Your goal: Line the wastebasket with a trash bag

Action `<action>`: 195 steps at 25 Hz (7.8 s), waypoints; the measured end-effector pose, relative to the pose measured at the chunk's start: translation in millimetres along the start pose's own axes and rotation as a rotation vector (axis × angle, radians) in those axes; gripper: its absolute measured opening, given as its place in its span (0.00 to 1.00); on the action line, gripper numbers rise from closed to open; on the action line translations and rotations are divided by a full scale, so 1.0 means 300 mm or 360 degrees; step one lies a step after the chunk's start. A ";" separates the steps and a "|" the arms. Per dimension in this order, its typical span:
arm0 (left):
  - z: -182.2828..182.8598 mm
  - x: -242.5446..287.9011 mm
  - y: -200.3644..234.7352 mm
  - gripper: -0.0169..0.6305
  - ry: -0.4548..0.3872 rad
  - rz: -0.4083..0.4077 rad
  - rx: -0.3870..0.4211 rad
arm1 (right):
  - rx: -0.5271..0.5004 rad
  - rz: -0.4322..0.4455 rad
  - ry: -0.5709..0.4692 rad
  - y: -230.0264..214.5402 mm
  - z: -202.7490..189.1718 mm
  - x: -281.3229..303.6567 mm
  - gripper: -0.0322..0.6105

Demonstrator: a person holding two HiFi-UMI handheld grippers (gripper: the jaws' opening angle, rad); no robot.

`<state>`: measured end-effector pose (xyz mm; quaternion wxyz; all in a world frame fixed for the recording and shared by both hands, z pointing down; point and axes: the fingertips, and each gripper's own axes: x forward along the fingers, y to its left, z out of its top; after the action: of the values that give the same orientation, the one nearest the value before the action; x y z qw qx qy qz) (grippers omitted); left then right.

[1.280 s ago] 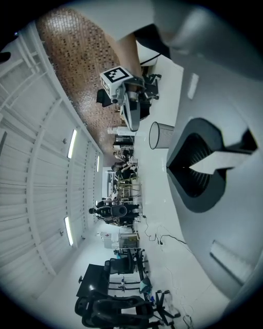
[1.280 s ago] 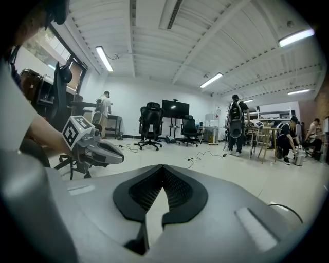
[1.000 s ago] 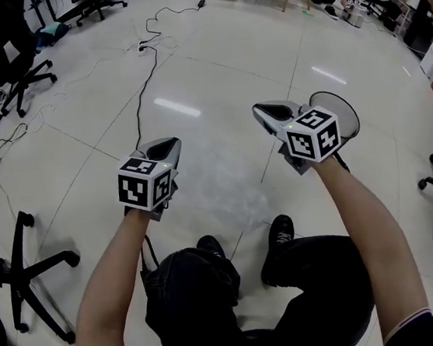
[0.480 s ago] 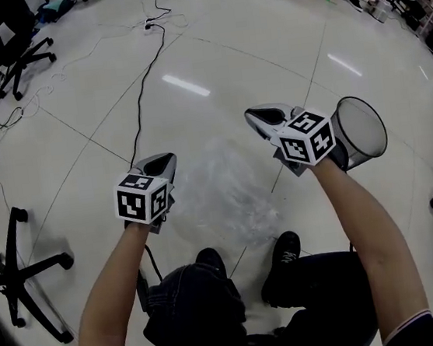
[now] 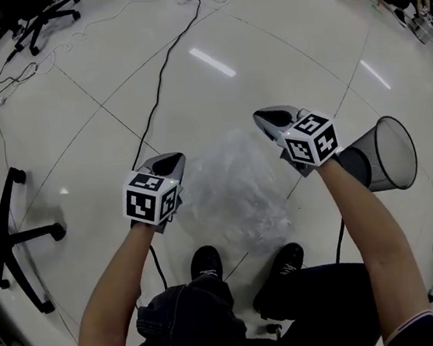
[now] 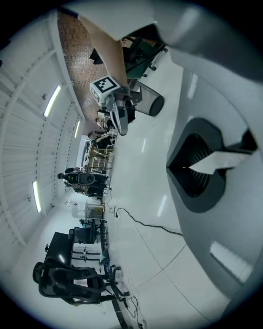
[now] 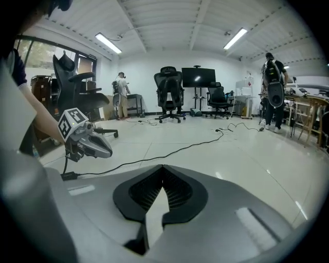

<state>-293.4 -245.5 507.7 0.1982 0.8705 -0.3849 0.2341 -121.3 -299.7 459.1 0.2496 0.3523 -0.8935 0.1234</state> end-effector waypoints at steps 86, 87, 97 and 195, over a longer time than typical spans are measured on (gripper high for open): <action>0.578 -0.186 -0.779 0.05 -0.0132 -0.0468 0.0910 | 0.0000 -0.0346 -0.0187 -0.012 -0.166 -1.113 0.05; 0.582 -0.183 -0.813 0.05 -0.0121 -0.0489 0.0934 | 0.0018 -0.0363 -0.0197 -0.007 -0.185 -1.143 0.05; 0.571 -0.106 -1.100 0.05 -0.0017 -0.0713 0.1107 | 0.0156 -0.0514 -0.0176 -0.008 -0.379 -1.394 0.05; 0.844 1.292 -1.484 0.05 0.0278 -0.0753 0.1118 | 0.0376 -0.0586 0.0123 -1.232 -0.744 -1.344 0.05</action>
<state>341.1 -323.8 446.0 -0.0302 0.9263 -0.0535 0.3718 467.2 -248.9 449.3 0.2589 0.5313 -0.7833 0.1930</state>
